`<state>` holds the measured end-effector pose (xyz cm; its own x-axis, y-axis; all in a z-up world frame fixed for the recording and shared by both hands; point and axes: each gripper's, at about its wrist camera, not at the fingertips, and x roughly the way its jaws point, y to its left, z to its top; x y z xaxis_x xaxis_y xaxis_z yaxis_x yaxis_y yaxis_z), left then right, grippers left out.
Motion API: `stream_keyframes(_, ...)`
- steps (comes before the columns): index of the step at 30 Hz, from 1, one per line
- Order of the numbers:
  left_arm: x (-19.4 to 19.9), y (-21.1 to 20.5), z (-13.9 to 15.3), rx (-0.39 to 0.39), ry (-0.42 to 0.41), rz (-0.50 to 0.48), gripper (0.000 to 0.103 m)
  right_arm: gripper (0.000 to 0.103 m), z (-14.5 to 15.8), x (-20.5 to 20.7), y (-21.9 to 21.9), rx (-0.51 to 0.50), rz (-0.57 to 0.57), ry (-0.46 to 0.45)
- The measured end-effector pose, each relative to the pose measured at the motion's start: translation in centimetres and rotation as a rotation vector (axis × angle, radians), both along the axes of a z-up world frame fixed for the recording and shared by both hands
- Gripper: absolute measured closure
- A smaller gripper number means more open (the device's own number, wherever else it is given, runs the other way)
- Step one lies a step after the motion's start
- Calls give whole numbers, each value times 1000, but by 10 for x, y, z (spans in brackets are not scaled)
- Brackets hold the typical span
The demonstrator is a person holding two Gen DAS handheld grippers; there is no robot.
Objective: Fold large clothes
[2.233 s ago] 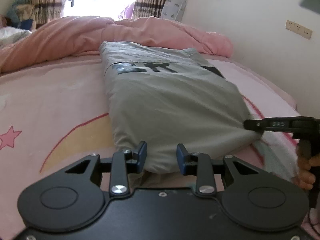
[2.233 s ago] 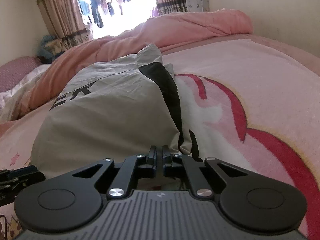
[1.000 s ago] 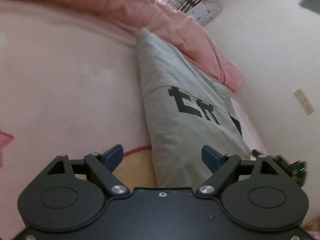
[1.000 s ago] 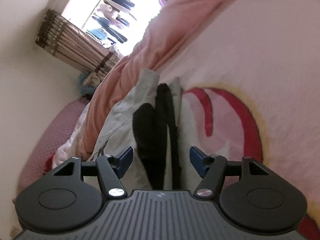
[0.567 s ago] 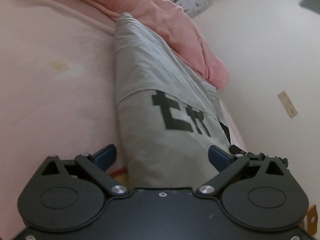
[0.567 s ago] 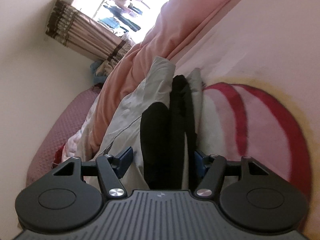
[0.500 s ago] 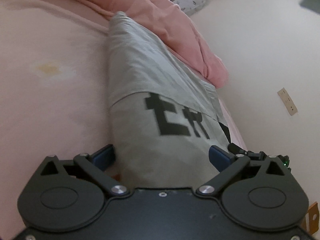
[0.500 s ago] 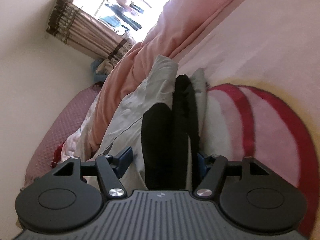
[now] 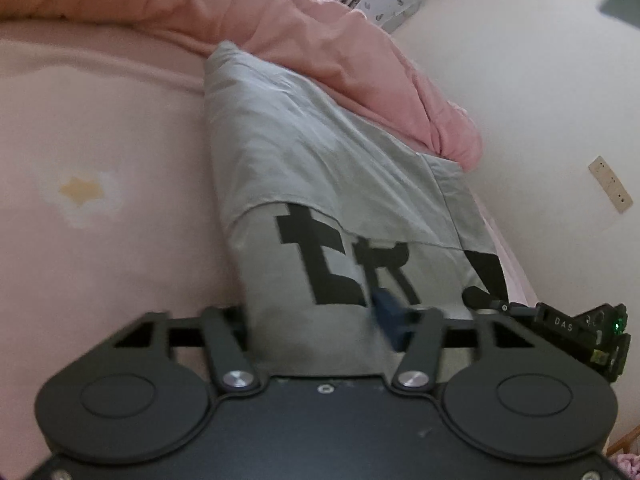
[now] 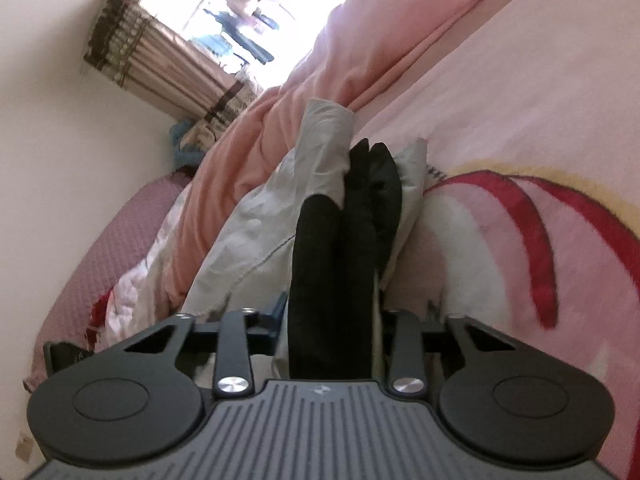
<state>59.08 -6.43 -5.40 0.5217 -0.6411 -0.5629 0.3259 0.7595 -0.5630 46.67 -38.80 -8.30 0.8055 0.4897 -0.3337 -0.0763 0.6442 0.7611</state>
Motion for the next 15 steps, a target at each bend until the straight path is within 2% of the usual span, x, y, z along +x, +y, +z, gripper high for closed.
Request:
stream_keyframes(3, -8, 10, 13, -6, -11, 5, 72, 80, 14, -7, 10, 6, -9, -37)
stream_keyframes(7, -23, 29, 39, 26, -68, 6, 72, 81, 41, -12, 38, -12, 18, -76)
stream_keyframes(12, -45, 89, 67, 50, -108, 46, 72, 81, 63, -6, 84, 6, 91, -115)
stream_keyframes(15, -53, 124, 69, 74, -118, 75, 72, 81, 64, 3, 116, 11, 129, -114)
